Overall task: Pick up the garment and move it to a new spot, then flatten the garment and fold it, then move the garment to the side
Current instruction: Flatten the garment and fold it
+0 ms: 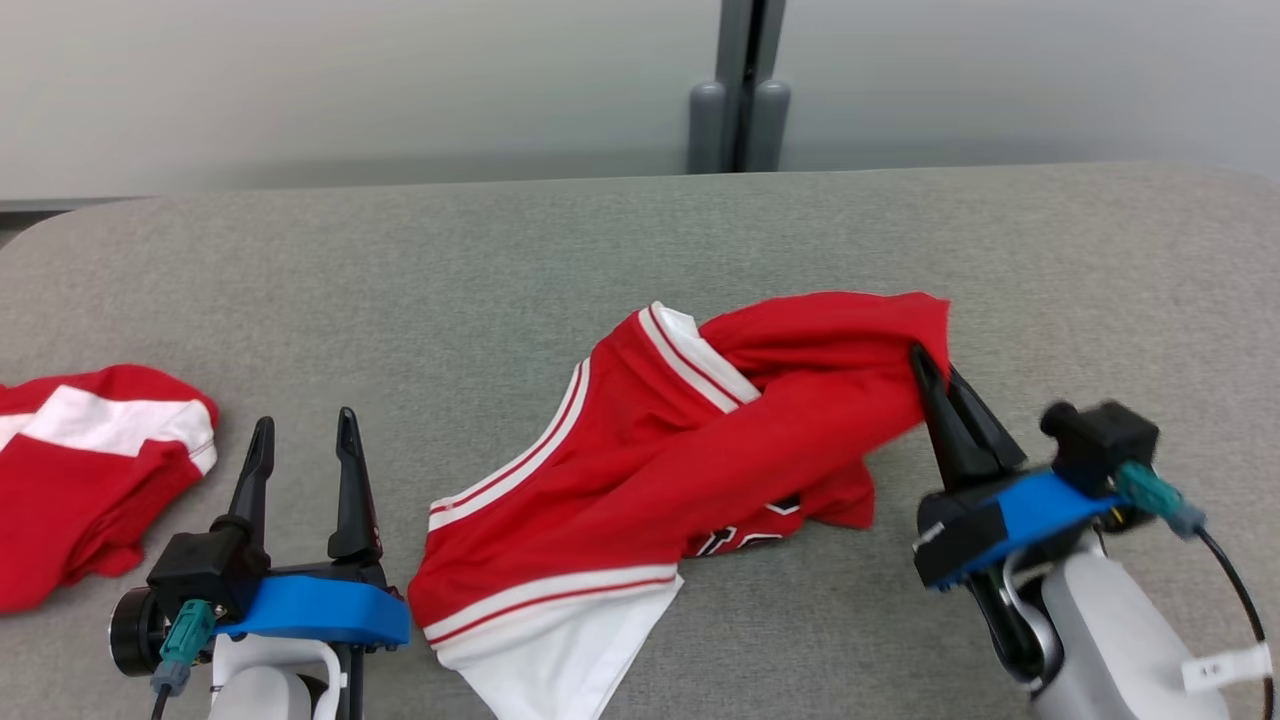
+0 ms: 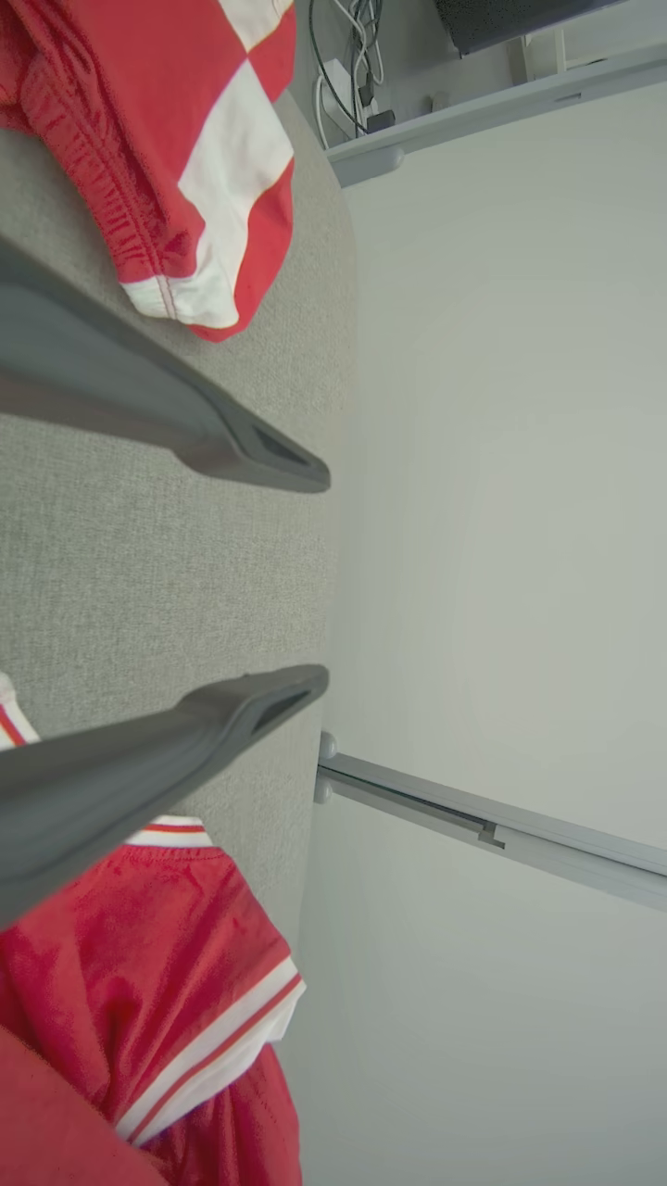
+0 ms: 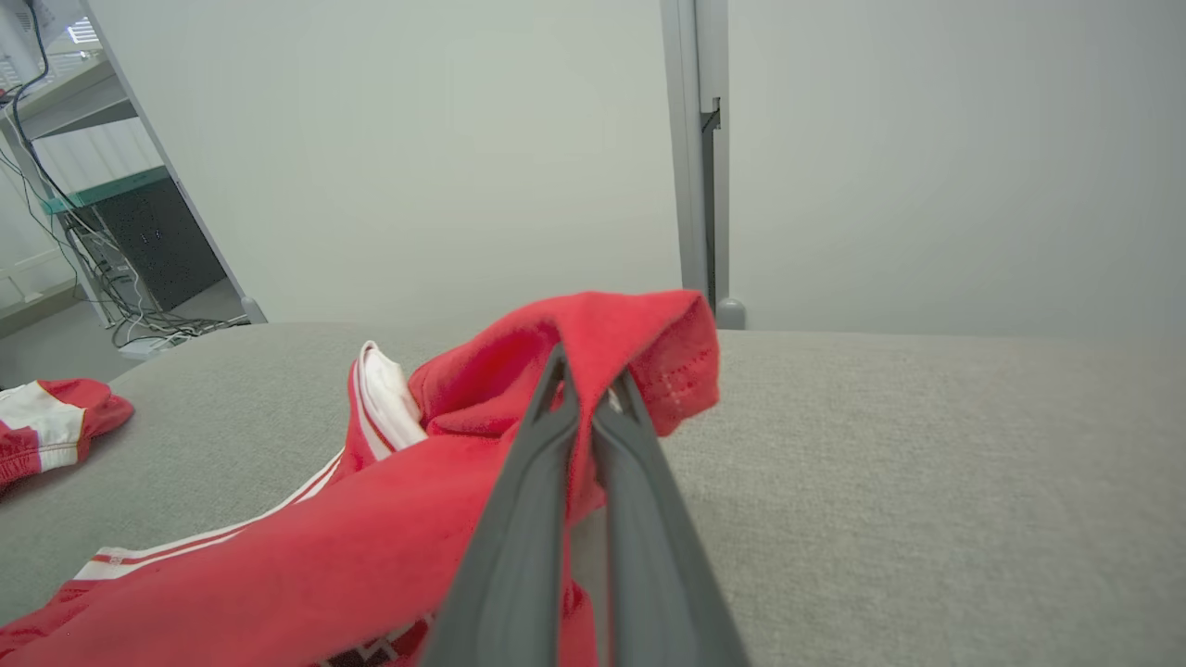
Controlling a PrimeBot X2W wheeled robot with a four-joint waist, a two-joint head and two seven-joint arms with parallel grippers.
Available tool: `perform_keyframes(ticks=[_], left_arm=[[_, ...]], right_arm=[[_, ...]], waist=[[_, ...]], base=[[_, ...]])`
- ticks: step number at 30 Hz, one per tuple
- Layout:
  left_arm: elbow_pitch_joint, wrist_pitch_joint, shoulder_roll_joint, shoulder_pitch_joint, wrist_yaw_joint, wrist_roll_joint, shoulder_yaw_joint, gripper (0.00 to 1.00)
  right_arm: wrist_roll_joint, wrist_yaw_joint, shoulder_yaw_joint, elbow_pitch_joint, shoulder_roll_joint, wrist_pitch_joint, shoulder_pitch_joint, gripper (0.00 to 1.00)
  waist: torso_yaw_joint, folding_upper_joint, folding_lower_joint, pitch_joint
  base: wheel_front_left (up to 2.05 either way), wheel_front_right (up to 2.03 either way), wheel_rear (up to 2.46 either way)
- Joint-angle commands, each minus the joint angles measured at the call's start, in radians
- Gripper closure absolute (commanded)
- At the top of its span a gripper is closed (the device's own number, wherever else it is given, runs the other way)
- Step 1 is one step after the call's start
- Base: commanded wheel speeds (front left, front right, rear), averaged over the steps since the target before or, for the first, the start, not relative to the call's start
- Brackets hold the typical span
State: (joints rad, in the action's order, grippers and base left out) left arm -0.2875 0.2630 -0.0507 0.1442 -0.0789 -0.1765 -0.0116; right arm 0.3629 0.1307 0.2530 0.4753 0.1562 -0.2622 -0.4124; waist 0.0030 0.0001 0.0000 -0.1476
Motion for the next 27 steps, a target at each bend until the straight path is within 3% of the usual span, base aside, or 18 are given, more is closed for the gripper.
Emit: perform_keyframes(ticks=[1, 12, 19, 20, 21, 22, 27], left_arm=[[0.001, 0.003, 0.001, 0.000, -0.002, 0.002, 0.000, 0.00], [0.012, 0.003, 0.001, -0.010, -0.007, 0.016, -0.006, 0.00], [0.006, 0.003, 0.001, -0.009, -0.012, 0.013, -0.014, 0.00], [0.006, 0.003, 0.001, -0.007, -0.012, 0.014, -0.014, 0.00], [0.005, 0.003, 0.001, -0.005, -0.013, 0.015, -0.013, 0.00], [0.005, 0.003, 0.001, -0.003, -0.013, 0.016, -0.012, 0.00], [0.001, 0.003, 0.000, 0.002, -0.018, 0.021, -0.012, 0.00]], right_arm=[[0.005, 0.000, -0.020, -0.027, -0.002, -0.004, 0.050, 1.00], [0.028, 0.000, -0.259, -0.184, -0.052, 0.047, 0.372, 1.00], [0.030, 0.000, -0.326, -0.239, -0.075, 0.106, 0.517, 1.00], [0.024, 0.000, -0.332, -0.245, -0.077, 0.109, 0.522, 0.71], [0.017, 0.000, -0.340, -0.252, -0.078, 0.108, 0.519, 0.27], [0.007, 0.000, -0.347, -0.256, -0.078, 0.107, 0.515, 0.00], [-0.066, 0.000, -0.415, -0.299, -0.074, 0.084, 0.483, 0.00]], waist=[[-0.020, -0.0001, 0.0000, 0.011], [-0.061, -0.0001, 0.0000, 0.016], [-0.073, -0.0001, 0.0000, 0.014], [-0.075, -0.0001, 0.0000, 0.013], [-0.076, -0.0001, 0.0000, 0.012], [-0.076, -0.0001, 0.0000, 0.012], [-0.068, -0.0001, 0.0000, 0.019]], base=[[0.00, 0.00, 0.00], [0.00, 0.00, 0.00], [0.00, 0.00, 0.00], [0.00, 0.00, 0.00], [0.00, 0.00, 0.00], [0.00, 0.00, 0.00], [0.00, 0.00, 0.00]])
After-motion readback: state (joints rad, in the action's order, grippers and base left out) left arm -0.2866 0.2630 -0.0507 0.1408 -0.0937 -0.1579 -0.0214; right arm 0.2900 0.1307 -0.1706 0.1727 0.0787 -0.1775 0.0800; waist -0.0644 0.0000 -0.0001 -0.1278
